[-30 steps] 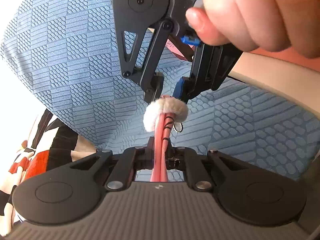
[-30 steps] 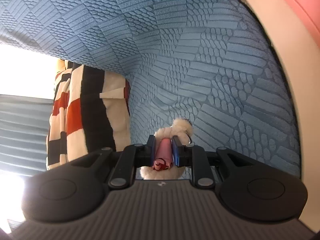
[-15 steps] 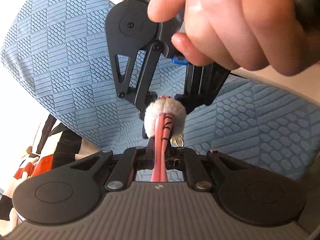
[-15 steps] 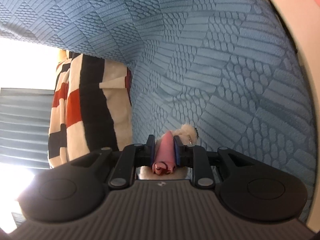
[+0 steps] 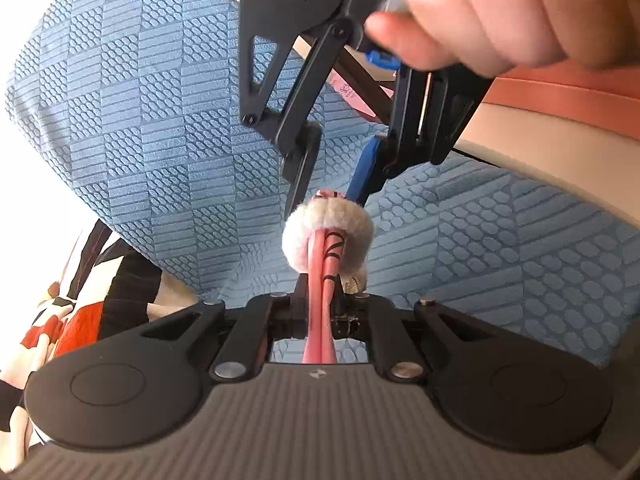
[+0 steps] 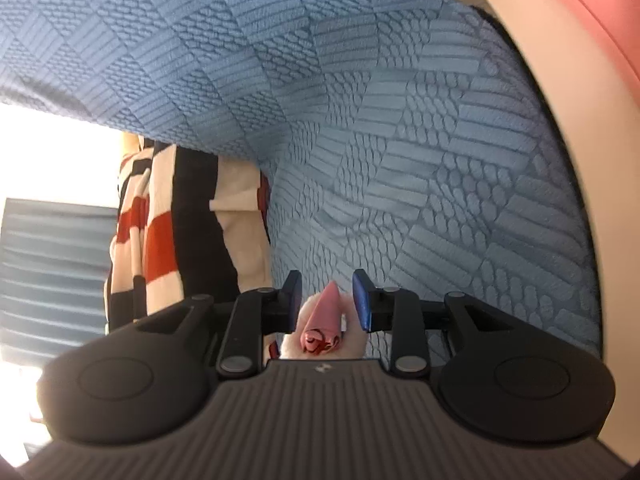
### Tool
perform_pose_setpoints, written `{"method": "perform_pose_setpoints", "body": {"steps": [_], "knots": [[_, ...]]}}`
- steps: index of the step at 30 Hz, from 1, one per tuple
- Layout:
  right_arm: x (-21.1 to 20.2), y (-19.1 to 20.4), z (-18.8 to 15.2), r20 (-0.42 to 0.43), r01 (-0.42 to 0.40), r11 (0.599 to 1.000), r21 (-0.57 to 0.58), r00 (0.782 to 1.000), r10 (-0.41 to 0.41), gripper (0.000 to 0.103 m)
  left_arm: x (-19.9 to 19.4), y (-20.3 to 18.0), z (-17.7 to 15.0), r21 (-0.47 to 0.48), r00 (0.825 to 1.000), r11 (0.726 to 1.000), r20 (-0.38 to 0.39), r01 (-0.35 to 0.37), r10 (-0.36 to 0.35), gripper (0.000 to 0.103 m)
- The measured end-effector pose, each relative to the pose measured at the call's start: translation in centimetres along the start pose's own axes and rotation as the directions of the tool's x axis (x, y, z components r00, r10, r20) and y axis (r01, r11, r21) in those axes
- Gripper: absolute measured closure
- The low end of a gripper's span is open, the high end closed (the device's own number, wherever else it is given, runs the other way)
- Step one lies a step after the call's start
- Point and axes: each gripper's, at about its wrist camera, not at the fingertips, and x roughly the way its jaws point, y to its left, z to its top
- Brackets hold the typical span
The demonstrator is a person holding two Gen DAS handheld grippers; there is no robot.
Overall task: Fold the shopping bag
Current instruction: 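Push the rope loop further along the strip with the right gripper, then release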
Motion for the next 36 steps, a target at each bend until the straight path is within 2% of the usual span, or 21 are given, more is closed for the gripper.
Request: {"method": "perform_pose_setpoints", "body": {"steps": [6,10,13,18,23,30,34,36], "knots": [[1.0,-0.1,-0.6,-0.029,0.007,1.0,0.003,1.0,-0.007,0.079,0.7,0.2,-0.1,0.02,1.0,1.0,0.006,-0.003,0.002,0.093],[1.8,0.4,-1.4,-0.055,0.009,1.0,-0.018,0.998,-0.01,0.08,0.6,0.4,-0.1,0.001,1.0,1.0,-0.004,0.002,-0.002,0.093],[1.7,0.2,-1.6,-0.034,0.011,1.0,0.015,0.999,-0.011,0.081,0.6,0.3,-0.1,0.002,1.0,1.0,-0.003,0.002,-0.002,0.093],[1.1,0.2,-1.4,0.006,0.052,0.999,-0.001,0.999,-0.052,0.083,0.9,0.8,0.0,-0.051,0.999,0.998,-0.01,0.045,-0.046,0.086],[0.7,0.0,-0.8,0.044,0.097,0.995,-0.01,0.994,-0.097,0.083,1.6,1.3,-0.3,-0.124,0.992,0.987,-0.054,0.106,-0.113,0.082],[-0.6,-0.2,0.9,0.125,0.142,0.99,-0.007,0.982,-0.14,0.083,1.7,1.6,-0.7,-0.17,0.983,0.975,-0.088,0.143,-0.16,0.077],[-1.5,-0.1,1.7,0.173,0.148,0.989,-0.001,0.974,-0.146,0.083,1.9,2.0,-0.9,-0.178,0.982,0.972,-0.082,0.156,-0.172,0.078],[-1.7,-0.3,1.7,0.177,0.14,0.99,0.016,0.974,-0.141,0.083,1.8,2.1,-0.8,-0.173,0.984,0.974,-0.076,0.147,-0.162,0.083]]}}
